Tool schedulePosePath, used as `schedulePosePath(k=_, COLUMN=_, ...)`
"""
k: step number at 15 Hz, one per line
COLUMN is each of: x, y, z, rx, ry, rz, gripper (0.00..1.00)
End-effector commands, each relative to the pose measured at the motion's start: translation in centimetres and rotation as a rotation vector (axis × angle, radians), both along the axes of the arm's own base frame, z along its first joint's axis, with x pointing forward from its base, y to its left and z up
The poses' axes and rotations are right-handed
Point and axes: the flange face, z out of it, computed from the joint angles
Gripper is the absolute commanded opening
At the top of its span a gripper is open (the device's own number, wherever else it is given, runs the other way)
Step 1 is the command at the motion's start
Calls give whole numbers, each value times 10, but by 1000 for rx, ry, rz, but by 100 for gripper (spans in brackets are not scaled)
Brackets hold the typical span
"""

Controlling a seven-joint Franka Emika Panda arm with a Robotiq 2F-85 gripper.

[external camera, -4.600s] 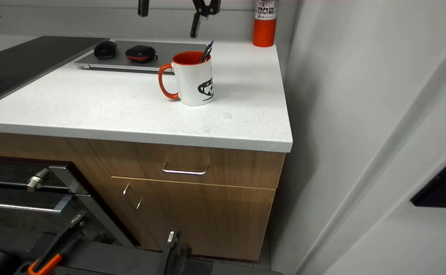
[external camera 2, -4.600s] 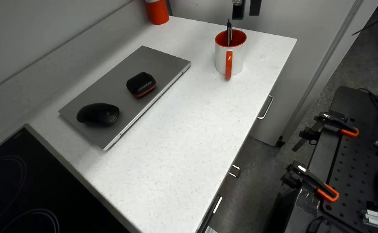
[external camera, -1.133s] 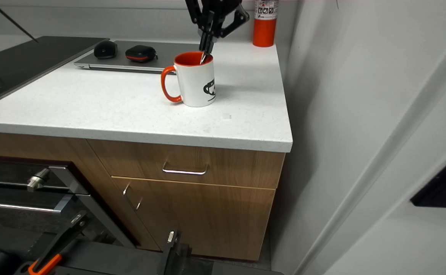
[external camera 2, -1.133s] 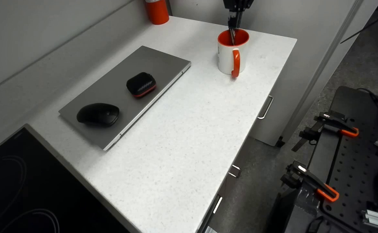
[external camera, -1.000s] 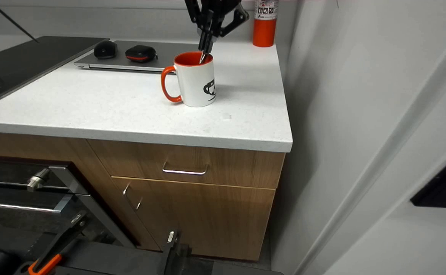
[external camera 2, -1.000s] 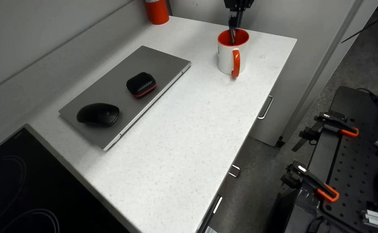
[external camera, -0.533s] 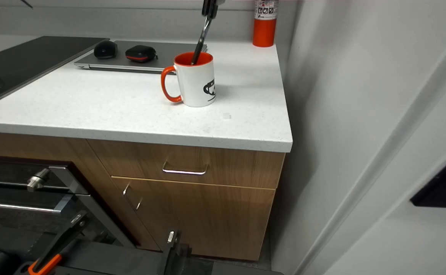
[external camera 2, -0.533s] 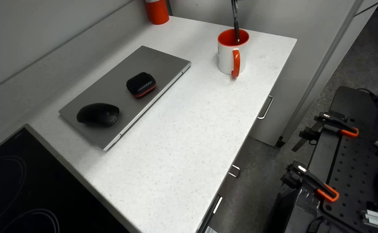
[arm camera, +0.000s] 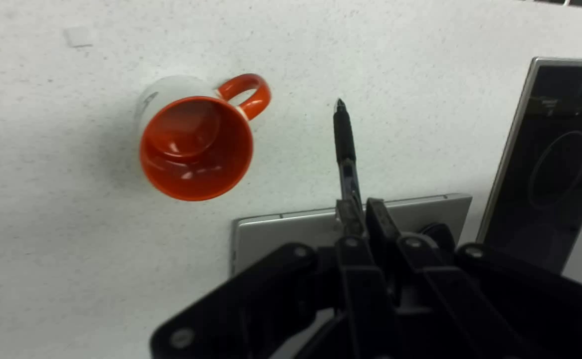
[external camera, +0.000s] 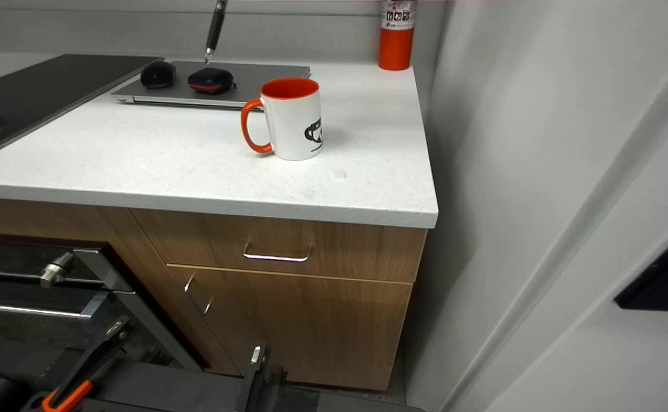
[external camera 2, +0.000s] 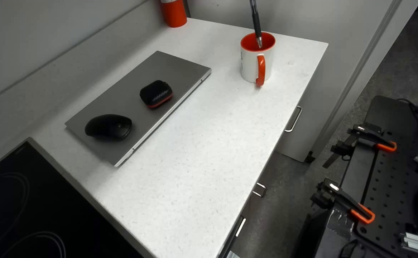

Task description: Remove the black pen from the white mug

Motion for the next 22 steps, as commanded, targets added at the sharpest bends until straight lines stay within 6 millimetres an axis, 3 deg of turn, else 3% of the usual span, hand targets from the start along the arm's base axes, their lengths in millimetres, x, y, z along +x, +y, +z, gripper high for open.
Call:
schedulePosePath(k=1, x=15, y=59, z=-29, rx=18, ry=91, rz=149, gripper=2)
schedulePosePath(k=4, x=33, y=103, z=-62, rx=7, ry=162, rz=248, gripper=2)
schedulePosePath(k=7, x=55, y=123, z=-111, rx=-18, ry=245, rz=278, gripper=2)
schedulePosePath(k=12, x=89, y=114, z=-172, rx=-13, ry=341, rz=248, gripper=2)
schedulePosePath(k=17, x=118, y=89, z=-193, rx=-3, ry=364, rz=179, gripper=2)
schedulePosePath(k=18, x=123, y=85, z=-195, rx=-5, ry=363, rz=165, gripper=33)
schedulePosePath(k=19, x=126, y=83, z=-193, rx=-5, ry=362, rz=157, gripper=36)
schedulePosePath(k=22, x=133, y=79, z=-191, rx=-17, ry=349, rz=146, gripper=57)
